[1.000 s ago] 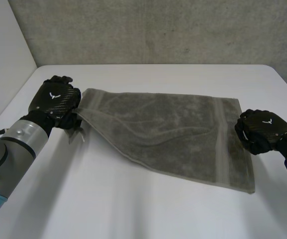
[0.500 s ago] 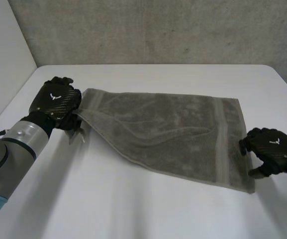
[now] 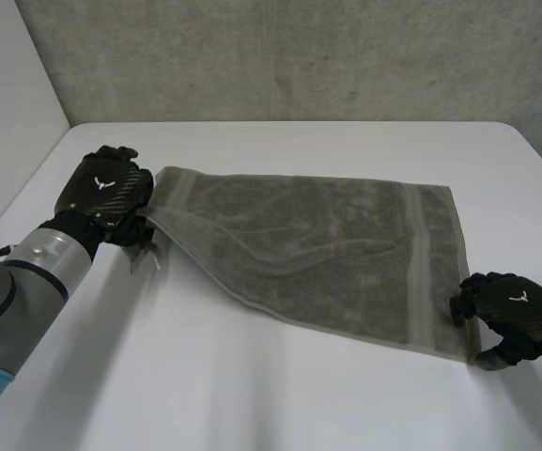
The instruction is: Fold the towel.
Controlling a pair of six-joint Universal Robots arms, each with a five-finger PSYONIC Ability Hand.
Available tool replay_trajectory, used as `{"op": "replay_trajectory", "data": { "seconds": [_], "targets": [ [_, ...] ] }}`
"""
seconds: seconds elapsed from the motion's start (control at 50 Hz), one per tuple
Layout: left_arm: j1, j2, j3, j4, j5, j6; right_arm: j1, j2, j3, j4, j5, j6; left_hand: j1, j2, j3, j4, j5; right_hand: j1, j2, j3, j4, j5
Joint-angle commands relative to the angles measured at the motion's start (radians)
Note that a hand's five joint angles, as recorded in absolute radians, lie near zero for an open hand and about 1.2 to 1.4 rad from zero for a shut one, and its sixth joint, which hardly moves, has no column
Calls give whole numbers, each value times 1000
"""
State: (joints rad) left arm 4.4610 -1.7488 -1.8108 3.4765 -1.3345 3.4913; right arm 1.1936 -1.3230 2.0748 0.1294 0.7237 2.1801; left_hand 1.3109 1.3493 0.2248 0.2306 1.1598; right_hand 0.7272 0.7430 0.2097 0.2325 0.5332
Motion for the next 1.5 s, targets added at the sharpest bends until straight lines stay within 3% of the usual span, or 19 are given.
{"op": "replay_trajectory", "data": {
  "seconds": [0.02,0.62,0.66,0.68,0.7,0.74,0.82,1.0,1.22,1.24,1.26,1.28,1.3,1.34,1.5],
  "targets": [
    [1,0,-1,-1,0,0,6,33,-7,-7,2,-11,85,47,-50,-56,62,-23,-39,-35,-58,-3],
    [1,0,-1,-1,-2,0,6,100,-7,-71,11,-14,85,47,-50,-56,62,33,17,-35,-58,52],
    [1,0,-1,1,-2,0,6,107,-10,-73,10,-14,85,47,-50,-56,62,278,262,-35,-58,297],
    [1,0,-1,1,-2,0,6,107,-10,-73,10,-14,85,47,-50,-56,62,280,264,-35,-58,299],
    [1,0,-1,1,-2,0,6,108,-15,-71,10,-10,85,47,-50,-56,62,562,546,-35,-58,581],
    [1,0,1,1,-2,0,4,107,-25,-70,11,1,85,47,-50,-56,62,668,652,-35,-58,687],
    [1,0,-1,1,-2,0,9,88,-44,-51,10,12,85,47,-50,-56,62,669,653,-35,-58,688],
    [1,0,1,1,-2,0,52,-30,-139,-31,-27,216,85,47,-50,-56,62,669,653,-35,-58,688],
    [-2,0,-1,-1,-3,0,78,-33,-137,-27,-23,221,85,47,-50,-56,62,669,653,-35,-58,688],
    [-2,0,-1,-1,-3,0,78,-31,-128,-27,-23,212,85,47,-50,-56,62,403,387,-35,-58,422],
    [-2,0,-1,-1,-3,0,78,-31,-128,-27,-23,211,85,47,-50,-56,62,400,384,-35,-58,419],
    [-2,0,-1,-1,-3,0,78,-30,-115,-27,-24,205,85,47,-50,-56,62,124,108,-35,-58,143],
    [-2,0,-1,-1,-2,0,78,-30,-114,-27,-24,205,85,47,-50,-56,62,121,105,-35,-58,141],
    [-2,0,-1,-1,-2,0,80,-30,-85,-28,-24,173,85,47,-50,-56,62,-148,-164,-35,-58,-129],
    [-2,0,-1,-1,-2,0,80,11,-62,-28,-23,67,85,47,-50,-56,62,-129,-144,-35,-58,-109]
  ]
}}
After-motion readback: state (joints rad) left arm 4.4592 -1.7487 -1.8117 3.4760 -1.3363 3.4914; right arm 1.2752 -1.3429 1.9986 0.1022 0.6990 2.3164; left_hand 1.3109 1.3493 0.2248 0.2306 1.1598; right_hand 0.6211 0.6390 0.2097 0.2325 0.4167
